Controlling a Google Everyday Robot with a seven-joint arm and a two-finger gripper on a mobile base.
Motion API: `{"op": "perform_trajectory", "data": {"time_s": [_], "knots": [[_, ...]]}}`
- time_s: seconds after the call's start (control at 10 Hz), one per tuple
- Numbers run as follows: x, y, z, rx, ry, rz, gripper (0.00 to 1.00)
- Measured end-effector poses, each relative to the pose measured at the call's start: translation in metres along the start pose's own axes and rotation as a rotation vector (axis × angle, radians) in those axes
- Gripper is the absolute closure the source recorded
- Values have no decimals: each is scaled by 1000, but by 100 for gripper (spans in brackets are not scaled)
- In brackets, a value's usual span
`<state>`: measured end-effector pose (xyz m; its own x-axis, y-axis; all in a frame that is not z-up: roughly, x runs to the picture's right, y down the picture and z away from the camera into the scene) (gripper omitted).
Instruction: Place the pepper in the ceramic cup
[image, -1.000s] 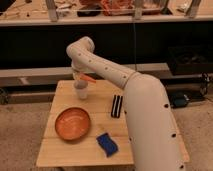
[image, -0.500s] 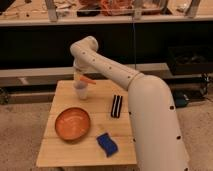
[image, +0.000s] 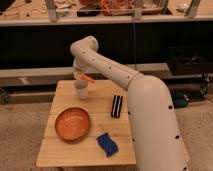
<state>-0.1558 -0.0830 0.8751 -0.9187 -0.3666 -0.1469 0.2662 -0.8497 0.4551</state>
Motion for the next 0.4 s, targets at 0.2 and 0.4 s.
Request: {"op": "perform_trajectory", "data": {"time_s": [0.2,0.4], "knots": [[-1,1,1,4,-1,1,22],[-2,0,2,8,0,-3,22]]}}
